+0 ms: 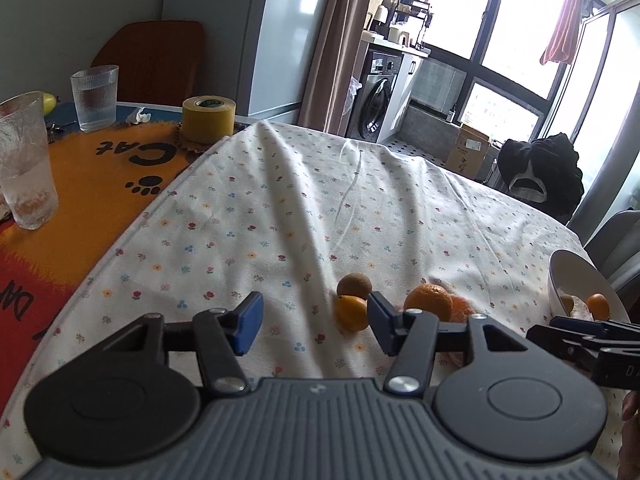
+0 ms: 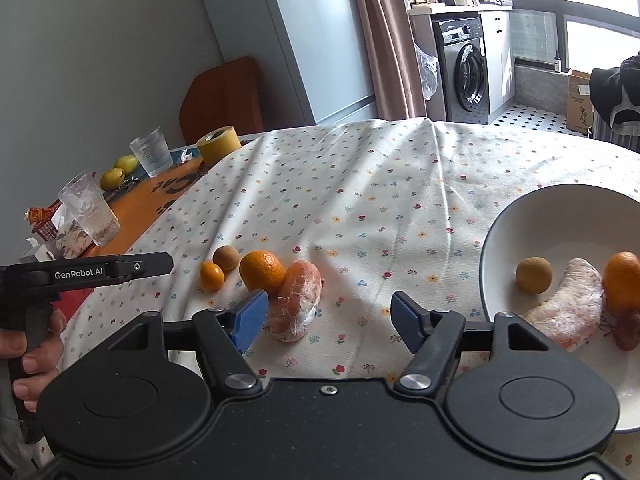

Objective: Organize fruits
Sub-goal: 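Move both open grippers back from the bowl toward the fruit pile, then grasp a small mandarin with the left gripper while the right gripper grasps the pink netted fruit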

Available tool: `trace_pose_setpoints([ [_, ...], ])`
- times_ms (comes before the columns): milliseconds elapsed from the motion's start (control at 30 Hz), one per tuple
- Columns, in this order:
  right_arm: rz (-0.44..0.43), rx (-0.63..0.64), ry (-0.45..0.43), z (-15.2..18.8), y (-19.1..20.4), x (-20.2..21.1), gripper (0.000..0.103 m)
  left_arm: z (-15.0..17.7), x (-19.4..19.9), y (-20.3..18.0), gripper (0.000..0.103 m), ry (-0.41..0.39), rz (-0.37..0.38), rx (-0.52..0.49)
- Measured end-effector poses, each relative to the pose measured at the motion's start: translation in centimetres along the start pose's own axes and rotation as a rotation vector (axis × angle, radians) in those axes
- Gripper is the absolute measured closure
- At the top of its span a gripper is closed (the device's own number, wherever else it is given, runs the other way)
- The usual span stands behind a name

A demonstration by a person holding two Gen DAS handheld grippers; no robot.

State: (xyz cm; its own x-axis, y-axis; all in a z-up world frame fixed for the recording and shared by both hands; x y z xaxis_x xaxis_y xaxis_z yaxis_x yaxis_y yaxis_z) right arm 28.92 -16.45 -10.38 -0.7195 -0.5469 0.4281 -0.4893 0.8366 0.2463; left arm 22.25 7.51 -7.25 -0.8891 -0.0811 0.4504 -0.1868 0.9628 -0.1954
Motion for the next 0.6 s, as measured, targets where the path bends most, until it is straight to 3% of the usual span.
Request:
trace_pose_setpoints([
  [233,-0.016,0.01,0.045,0.6,0.6,-1.9,0.039,0.8,-1.6,-1.8,0.059,0.03,0.04,-0.017],
  [600,-0.025,0.001,0.084,1.4,0.7,-3.9,0.041,2.0,-4.0,-3.1,0.066,0.074,0.046,-0.025],
])
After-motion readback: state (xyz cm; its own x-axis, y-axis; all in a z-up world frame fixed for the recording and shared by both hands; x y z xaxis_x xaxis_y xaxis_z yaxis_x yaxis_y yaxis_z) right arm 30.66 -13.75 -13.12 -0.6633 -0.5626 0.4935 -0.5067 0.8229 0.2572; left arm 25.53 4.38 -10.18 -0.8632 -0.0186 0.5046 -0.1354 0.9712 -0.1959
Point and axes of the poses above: each gripper's, at about its wrist camera, not at the fingertips, and x roughly against the way its jaws point, y to its left, z to its underside, the point moved 4 cm from there along -x, roughly the way its jaws point, and after that the axes turned 13 degrees about -y, right-handed, at the moved point
